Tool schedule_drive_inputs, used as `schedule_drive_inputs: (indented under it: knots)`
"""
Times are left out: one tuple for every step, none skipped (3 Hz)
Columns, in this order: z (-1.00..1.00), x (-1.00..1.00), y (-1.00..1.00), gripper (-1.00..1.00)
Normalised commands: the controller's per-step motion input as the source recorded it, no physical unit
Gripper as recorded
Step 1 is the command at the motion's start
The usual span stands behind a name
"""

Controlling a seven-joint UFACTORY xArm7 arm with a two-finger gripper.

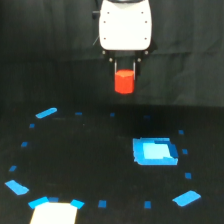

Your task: Pick up the red object from the table

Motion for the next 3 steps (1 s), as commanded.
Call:
schedule_drive_inputs:
  knots:
    - [-0.22,-0.57,-0.30,-1.00]
    - [-0.47,-0.13,0.25,-1.00]
    - [-0.14,0.11,-0.27,-1.00]
